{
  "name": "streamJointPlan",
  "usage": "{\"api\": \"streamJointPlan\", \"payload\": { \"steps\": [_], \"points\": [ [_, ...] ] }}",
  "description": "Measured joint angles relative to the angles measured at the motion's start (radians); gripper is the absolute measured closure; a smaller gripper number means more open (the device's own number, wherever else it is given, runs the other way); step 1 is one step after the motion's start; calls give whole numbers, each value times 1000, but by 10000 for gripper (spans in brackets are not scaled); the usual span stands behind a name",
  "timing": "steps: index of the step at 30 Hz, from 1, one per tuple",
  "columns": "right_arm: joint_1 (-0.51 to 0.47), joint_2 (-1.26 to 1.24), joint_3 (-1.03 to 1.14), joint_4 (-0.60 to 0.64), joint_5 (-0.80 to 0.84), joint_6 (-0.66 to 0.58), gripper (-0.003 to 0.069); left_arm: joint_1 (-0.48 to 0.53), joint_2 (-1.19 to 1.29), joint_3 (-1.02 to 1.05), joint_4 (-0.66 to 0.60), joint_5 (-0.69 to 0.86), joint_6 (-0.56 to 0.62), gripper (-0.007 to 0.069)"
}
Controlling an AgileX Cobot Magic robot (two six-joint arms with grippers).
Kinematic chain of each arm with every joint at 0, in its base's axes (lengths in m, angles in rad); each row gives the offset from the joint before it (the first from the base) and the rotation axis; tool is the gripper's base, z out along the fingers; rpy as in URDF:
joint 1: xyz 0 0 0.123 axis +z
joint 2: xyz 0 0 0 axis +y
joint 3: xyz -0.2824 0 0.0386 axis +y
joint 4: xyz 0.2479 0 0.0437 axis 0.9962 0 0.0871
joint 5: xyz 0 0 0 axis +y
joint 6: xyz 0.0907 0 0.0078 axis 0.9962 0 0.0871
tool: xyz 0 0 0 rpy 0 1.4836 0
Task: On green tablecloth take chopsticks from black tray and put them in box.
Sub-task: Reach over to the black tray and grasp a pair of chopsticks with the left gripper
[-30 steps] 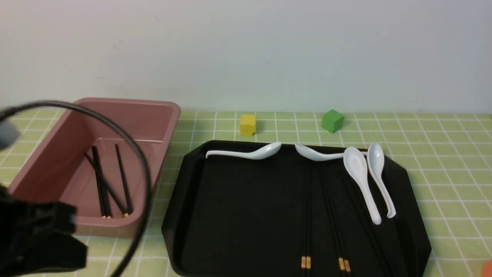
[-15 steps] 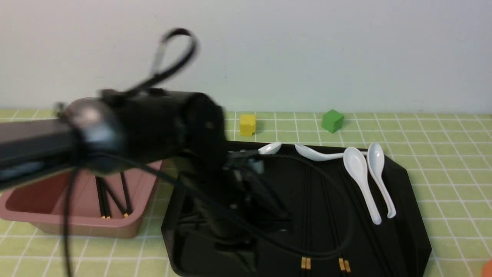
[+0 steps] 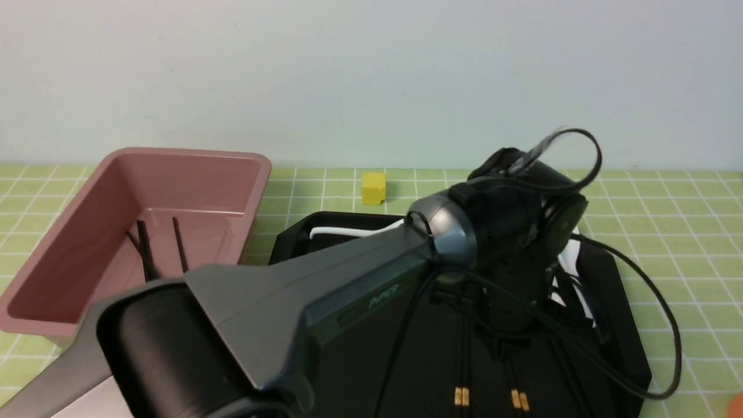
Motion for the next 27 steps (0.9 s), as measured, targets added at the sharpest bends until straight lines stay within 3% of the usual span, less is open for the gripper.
{"api": "streamJointPlan", "payload": {
  "steps": [7, 15, 18, 27],
  "points": [
    [0, 0, 0, 0, 0, 0, 419, 14, -10, 15, -9, 7, -24, 581],
    [0, 0, 0, 0, 0, 0, 419, 48, -10, 34, 7, 8, -66, 330],
    [0, 0, 0, 0, 0, 0, 419, 69, 1, 34, 5, 8, -75, 272],
    [0, 0, 0, 0, 0, 0, 419, 82, 61, 34, 21, 5, -74, 270]
  ]
}}
